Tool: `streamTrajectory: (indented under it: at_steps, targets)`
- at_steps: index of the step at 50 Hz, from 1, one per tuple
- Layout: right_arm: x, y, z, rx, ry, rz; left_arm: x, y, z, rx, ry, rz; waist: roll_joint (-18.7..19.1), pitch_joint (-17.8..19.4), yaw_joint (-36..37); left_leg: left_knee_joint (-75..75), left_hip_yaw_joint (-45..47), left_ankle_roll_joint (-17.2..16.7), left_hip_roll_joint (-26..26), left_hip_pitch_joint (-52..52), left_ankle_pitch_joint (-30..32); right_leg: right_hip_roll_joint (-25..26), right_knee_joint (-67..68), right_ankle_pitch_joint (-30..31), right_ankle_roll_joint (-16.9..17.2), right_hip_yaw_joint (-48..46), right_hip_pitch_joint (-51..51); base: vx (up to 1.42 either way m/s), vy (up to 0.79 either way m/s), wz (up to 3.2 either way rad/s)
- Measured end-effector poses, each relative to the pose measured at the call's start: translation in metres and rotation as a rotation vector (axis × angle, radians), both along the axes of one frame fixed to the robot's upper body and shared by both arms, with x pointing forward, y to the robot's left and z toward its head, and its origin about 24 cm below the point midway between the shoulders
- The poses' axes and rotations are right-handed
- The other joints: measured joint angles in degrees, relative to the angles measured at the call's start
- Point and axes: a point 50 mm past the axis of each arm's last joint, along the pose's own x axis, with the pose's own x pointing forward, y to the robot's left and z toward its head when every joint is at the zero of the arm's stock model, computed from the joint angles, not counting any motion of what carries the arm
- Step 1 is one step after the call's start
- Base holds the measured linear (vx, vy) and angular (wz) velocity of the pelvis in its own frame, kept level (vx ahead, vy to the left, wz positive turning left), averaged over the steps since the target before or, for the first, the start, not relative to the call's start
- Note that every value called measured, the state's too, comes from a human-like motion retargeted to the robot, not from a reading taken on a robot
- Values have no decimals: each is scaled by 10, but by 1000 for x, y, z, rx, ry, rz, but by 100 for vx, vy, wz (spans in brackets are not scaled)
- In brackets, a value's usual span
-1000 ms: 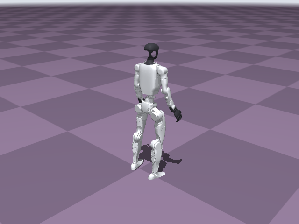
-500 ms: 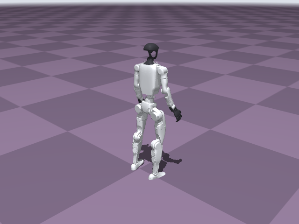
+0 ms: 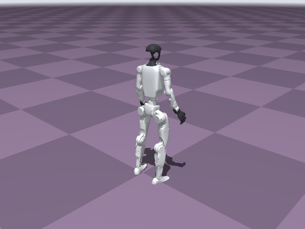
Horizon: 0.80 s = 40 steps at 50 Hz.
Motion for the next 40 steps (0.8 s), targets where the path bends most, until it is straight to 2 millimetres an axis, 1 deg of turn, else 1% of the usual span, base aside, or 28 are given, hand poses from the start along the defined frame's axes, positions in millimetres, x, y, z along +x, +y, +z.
streamTrajectory:
  at_steps: [5,10,18,24,27,32,34,37,40]
  targets:
    - [2,1,0,2,-3,3,3,2,2,7,-7,-8,-2,4,-1,0,0,1,-1,-1,1,0,1,4,1,1,-3,0,0,0]
    - [10,4,3,2,-24,10,10,6,5,26,-17,-24,-5,16,-7,-2,3,2,-1,-3,3,-1,3,10,1,5,-8,-1,1,-2]
    - [36,10,12,5,-105,25,28,15,15,66,-63,-48,-15,53,-21,-9,20,1,-1,-9,13,3,6,27,-7,26,-28,-9,4,-20]
    - [52,17,20,11,-167,51,40,21,23,92,-95,-77,-20,75,-28,-25,53,-8,7,-10,25,15,-4,31,-17,40,-45,-11,3,-48]
    - [55,18,22,9,-181,60,43,23,25,108,-87,-102,-17,78,-27,-33,77,-16,15,-11,31,10,5,18,-24,-13,-52,-9,1,-70]
    - [52,13,21,-4,-166,55,46,28,27,143,-58,-152,-9,68,-19,-38,127,-28,29,-15,34,-16,47,-9,-36,-178,-52,-4,-2,-86]
    - [49,11,19,-12,-148,51,47,30,28,156,-47,-171,-8,60,-16,-34,147,-30,33,-17,31,-23,62,-17,-34,-222,-49,0,-5,-90]
    - [43,8,16,-25,-115,50,45,33,29,172,-34,-195,-14,48,-15,-21,178,-29,32,-18,24,-30,69,-17,-22,-240,-45,3,-9,-92]
    - [38,7,13,-35,-82,57,38,35,26,175,-12,-211,-20,35,-19,-2,210,-24,31,-13,16,-29,51,-8,-9,-218,-40,5,-12,-98]
